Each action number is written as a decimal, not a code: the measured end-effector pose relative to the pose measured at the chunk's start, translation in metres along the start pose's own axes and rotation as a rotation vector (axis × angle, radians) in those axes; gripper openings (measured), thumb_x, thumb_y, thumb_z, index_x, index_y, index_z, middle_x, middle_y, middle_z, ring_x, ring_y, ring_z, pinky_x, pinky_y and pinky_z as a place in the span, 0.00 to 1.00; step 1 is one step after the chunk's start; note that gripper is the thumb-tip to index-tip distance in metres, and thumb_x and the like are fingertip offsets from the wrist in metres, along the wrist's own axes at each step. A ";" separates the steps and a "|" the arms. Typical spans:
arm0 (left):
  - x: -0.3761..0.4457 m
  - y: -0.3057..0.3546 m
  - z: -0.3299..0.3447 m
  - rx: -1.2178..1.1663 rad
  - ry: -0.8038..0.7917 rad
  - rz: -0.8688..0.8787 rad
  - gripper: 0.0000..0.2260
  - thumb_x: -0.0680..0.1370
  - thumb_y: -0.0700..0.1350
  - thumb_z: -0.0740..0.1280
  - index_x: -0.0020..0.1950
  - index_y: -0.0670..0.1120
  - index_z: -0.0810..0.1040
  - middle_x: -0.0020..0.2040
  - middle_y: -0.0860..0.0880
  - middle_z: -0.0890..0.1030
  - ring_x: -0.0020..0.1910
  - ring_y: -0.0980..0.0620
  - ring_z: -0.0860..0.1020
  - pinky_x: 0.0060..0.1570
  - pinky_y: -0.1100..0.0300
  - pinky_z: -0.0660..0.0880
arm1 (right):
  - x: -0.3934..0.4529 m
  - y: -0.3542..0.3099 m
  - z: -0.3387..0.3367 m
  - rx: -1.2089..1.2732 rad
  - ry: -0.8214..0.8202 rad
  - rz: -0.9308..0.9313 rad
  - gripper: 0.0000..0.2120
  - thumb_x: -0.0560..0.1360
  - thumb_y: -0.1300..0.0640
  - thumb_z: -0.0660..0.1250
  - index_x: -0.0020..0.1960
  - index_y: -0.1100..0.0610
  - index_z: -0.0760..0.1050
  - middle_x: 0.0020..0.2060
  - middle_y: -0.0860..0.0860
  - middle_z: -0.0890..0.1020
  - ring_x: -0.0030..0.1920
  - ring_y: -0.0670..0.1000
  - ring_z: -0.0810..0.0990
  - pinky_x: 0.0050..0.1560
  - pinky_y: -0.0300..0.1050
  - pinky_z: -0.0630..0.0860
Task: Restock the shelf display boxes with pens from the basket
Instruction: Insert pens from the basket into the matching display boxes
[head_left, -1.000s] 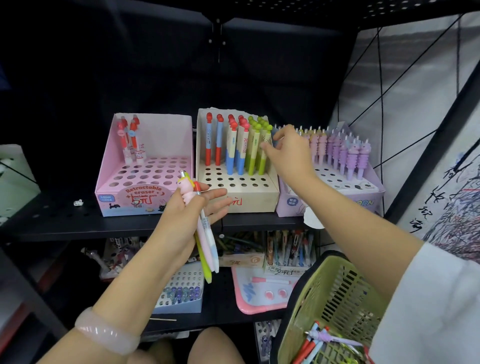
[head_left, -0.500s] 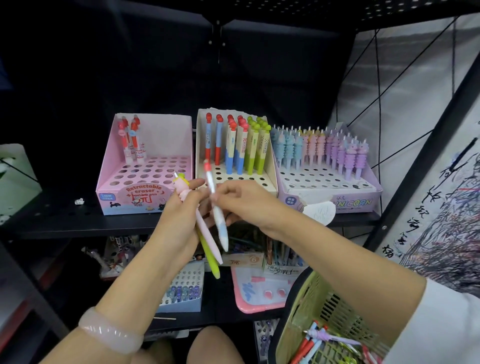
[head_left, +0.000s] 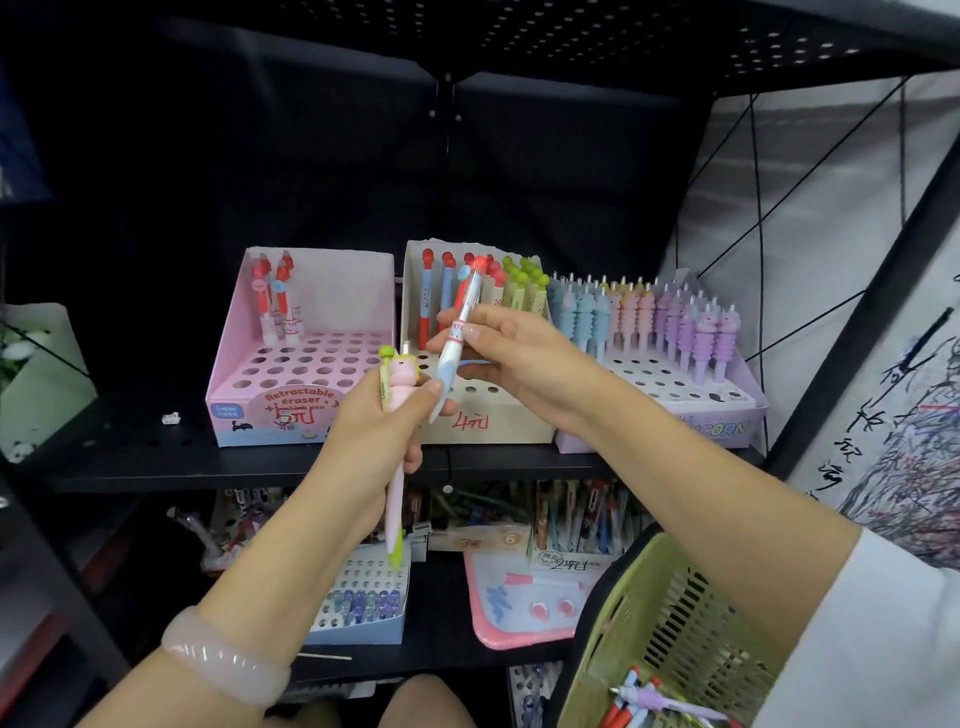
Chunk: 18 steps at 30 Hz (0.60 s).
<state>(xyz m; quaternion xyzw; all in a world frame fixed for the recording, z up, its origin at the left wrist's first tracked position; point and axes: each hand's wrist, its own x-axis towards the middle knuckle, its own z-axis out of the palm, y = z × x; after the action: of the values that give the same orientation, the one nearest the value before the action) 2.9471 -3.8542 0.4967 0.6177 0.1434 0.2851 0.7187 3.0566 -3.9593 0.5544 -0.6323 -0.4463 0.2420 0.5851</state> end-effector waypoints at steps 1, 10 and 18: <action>-0.001 0.000 -0.004 -0.003 0.007 0.013 0.03 0.76 0.44 0.66 0.46 0.46 0.73 0.36 0.49 0.83 0.21 0.58 0.64 0.20 0.66 0.64 | 0.002 -0.001 0.001 0.013 0.006 0.001 0.08 0.81 0.60 0.57 0.56 0.55 0.73 0.47 0.49 0.82 0.49 0.46 0.80 0.53 0.41 0.76; -0.002 0.003 -0.042 -0.012 0.159 0.039 0.04 0.77 0.43 0.66 0.45 0.47 0.71 0.32 0.53 0.80 0.21 0.59 0.65 0.20 0.67 0.64 | 0.046 -0.023 0.029 -0.054 0.317 -0.081 0.03 0.78 0.59 0.63 0.47 0.58 0.74 0.36 0.52 0.82 0.33 0.43 0.82 0.39 0.36 0.80; 0.002 0.020 -0.098 -0.030 0.242 0.098 0.08 0.78 0.48 0.64 0.40 0.49 0.70 0.26 0.55 0.68 0.21 0.59 0.64 0.19 0.68 0.62 | 0.116 -0.042 0.068 -0.441 0.421 -0.297 0.07 0.76 0.62 0.65 0.54 0.62 0.75 0.40 0.52 0.80 0.43 0.50 0.82 0.51 0.47 0.80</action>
<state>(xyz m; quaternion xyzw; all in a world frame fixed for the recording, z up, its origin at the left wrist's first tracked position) 2.8895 -3.7727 0.4969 0.5744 0.1946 0.3942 0.6905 3.0444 -3.8292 0.6061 -0.7078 -0.4444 -0.0842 0.5426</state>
